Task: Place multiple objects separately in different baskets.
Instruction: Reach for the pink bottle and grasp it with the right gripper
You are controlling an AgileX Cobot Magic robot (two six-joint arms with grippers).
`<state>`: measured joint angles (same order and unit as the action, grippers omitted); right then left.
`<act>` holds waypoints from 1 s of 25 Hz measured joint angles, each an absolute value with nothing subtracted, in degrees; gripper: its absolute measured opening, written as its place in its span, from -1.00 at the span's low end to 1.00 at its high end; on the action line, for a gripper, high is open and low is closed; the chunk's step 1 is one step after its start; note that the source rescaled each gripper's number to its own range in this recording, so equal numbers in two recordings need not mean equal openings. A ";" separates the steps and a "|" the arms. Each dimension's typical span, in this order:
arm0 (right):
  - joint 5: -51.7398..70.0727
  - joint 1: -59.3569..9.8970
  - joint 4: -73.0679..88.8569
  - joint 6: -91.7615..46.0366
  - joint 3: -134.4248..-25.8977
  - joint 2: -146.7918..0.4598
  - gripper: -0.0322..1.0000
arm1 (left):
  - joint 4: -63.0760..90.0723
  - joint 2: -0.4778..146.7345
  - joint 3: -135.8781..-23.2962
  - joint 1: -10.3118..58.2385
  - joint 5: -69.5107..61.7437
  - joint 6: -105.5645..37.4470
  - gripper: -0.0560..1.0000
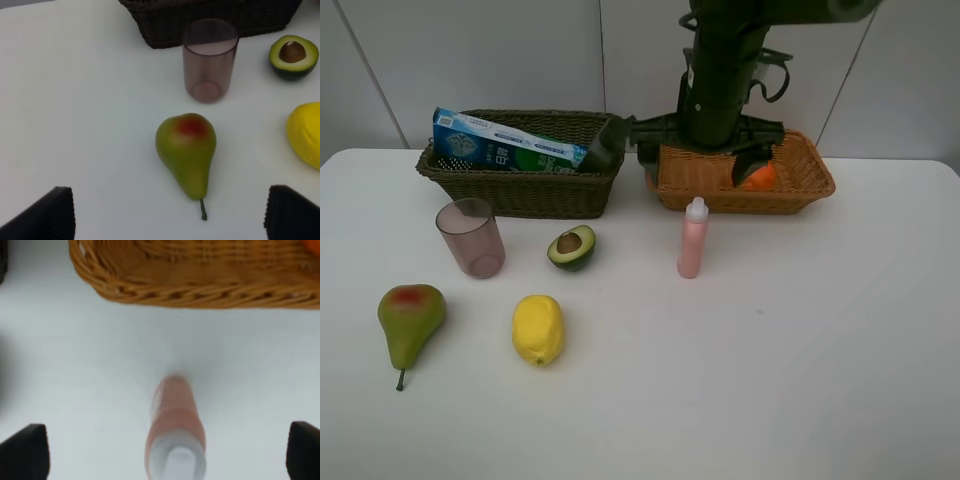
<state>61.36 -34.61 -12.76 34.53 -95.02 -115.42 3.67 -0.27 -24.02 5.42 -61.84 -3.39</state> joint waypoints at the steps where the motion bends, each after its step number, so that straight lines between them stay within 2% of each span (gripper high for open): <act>1: 60.15 -34.61 -12.34 34.84 -93.97 -115.42 1.00 | 3.67 -0.27 -24.02 5.42 -61.84 -3.39 1.00; 10: 52.18 -34.61 -9.54 36.40 -85.29 -115.88 1.00 | 3.67 -0.27 -24.02 5.42 -61.84 -3.39 1.00; 25: 49.80 -34.61 -10.54 36.40 -84.82 -119.45 1.00 | 3.67 -0.27 -24.02 5.42 -61.84 -3.39 1.00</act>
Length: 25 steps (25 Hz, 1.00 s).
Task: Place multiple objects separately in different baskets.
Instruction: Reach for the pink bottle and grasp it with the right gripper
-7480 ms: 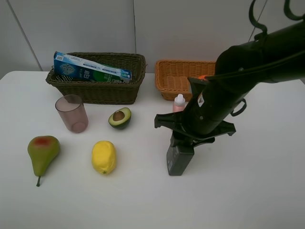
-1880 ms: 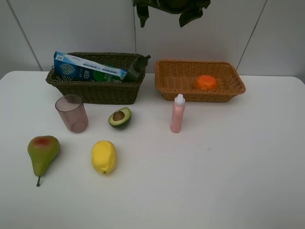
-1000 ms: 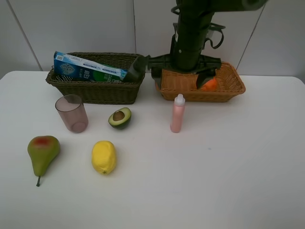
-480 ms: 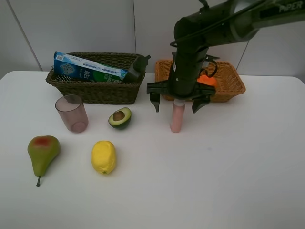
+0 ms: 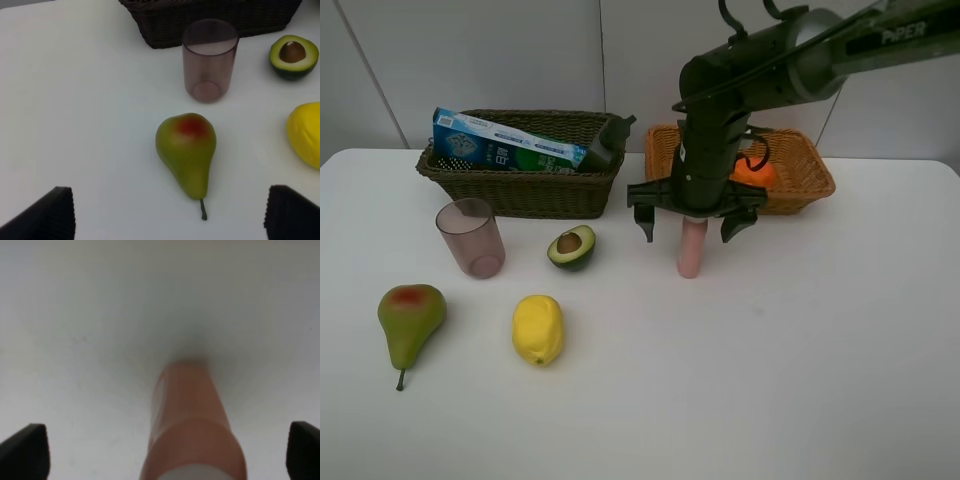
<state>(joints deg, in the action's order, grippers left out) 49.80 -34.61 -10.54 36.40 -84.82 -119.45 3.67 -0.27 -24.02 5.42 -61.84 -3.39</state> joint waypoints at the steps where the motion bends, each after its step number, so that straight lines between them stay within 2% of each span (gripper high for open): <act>1: 49.80 -34.61 -10.69 36.40 -84.82 -119.45 1.00 | 3.67 -0.27 -24.02 5.42 -61.84 -3.39 1.00; 19: 49.81 -32.81 -9.50 37.47 -84.82 -119.50 0.97 | 3.67 -0.27 -24.02 5.42 -61.84 -3.39 1.00; 21: 49.81 -32.55 -9.44 37.47 -84.82 -119.50 0.82 | 3.67 -0.27 -24.02 5.42 -61.84 -3.39 1.00; 23: 49.86 -32.43 -9.44 37.47 -84.82 -119.50 0.53 | 3.67 -0.27 -24.02 5.42 -61.84 -3.39 1.00; 25: 49.81 -32.43 -9.02 37.47 -84.82 -119.50 0.04 | 3.67 -0.27 -24.02 5.42 -61.84 -3.39 1.00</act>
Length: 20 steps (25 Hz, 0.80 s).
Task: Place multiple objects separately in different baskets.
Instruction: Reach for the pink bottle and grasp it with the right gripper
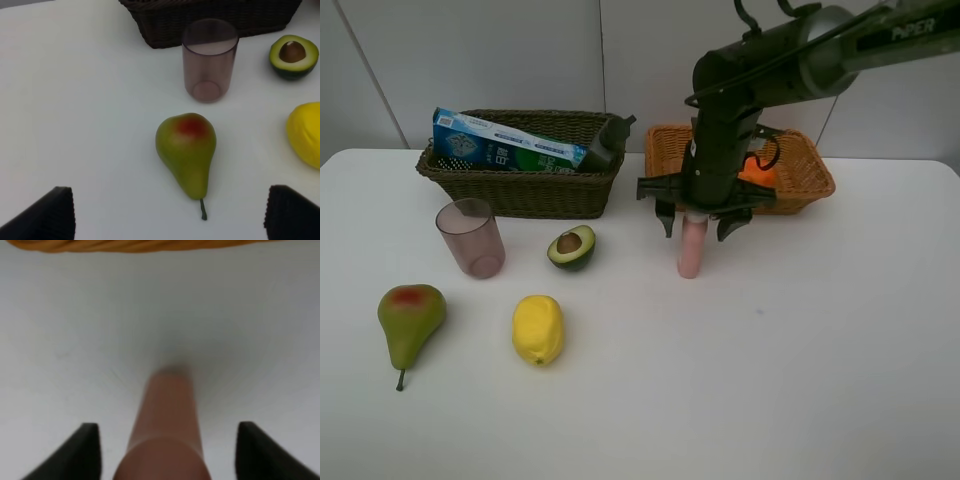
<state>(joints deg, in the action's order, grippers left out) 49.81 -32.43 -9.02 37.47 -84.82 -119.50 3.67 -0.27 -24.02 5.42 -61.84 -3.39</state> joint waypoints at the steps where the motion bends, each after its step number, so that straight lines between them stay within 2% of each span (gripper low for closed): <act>1: 49.75 -32.43 -8.82 37.47 -84.82 -119.50 -0.26 | 3.67 -0.27 -24.02 5.42 -61.84 -3.39 1.00; 3: 49.70 -32.43 -7.83 37.47 -84.82 -119.50 -0.86 | 3.67 -0.27 -24.02 5.42 -61.84 -3.39 1.00; 4: 49.64 -32.43 -7.50 37.56 -84.82 -119.50 -0.93 | 3.67 -0.27 -24.02 5.42 -61.84 -3.39 1.00; 20: 50.00 -32.43 -5.53 35.48 -84.89 -119.23 -0.93 | 3.67 -0.27 -24.02 5.42 -61.84 -3.39 1.00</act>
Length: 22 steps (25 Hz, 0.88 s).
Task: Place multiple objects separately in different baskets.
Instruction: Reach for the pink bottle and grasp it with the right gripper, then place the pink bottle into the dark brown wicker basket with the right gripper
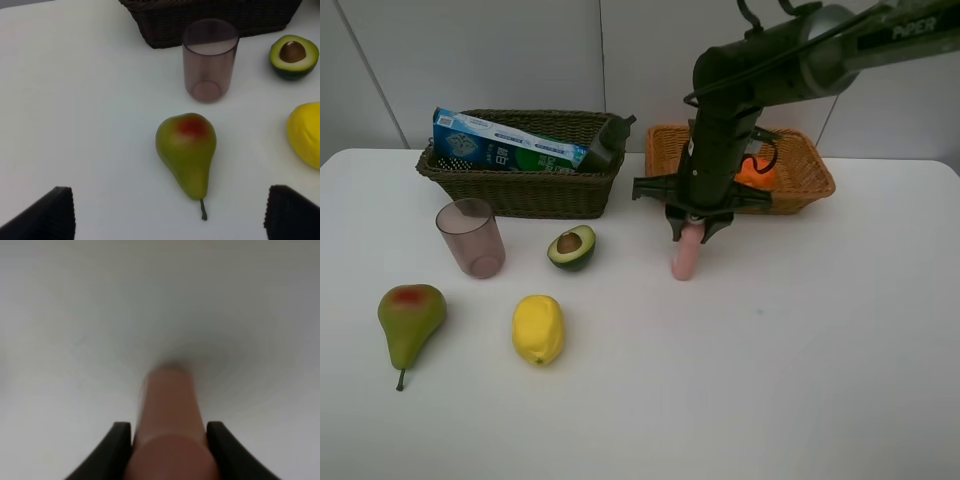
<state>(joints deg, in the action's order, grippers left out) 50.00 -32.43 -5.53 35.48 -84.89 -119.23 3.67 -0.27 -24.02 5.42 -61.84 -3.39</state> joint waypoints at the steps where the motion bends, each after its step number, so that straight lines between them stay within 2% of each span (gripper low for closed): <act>1: 50.06 -32.43 -5.25 35.41 -84.89 -118.98 -0.93 | 3.67 -0.27 -24.02 5.42 -61.84 -3.39 1.00; 7: 51.66 -32.43 -3.99 32.41 -86.04 -115.43 -0.93 | 3.67 -0.27 -24.02 5.42 -61.84 -3.39 1.00; 22: 60.26 -32.43 11.60 16.11 -102.02 -113.76 -0.93 | 3.67 -0.27 -24.02 5.42 -61.84 -3.39 1.00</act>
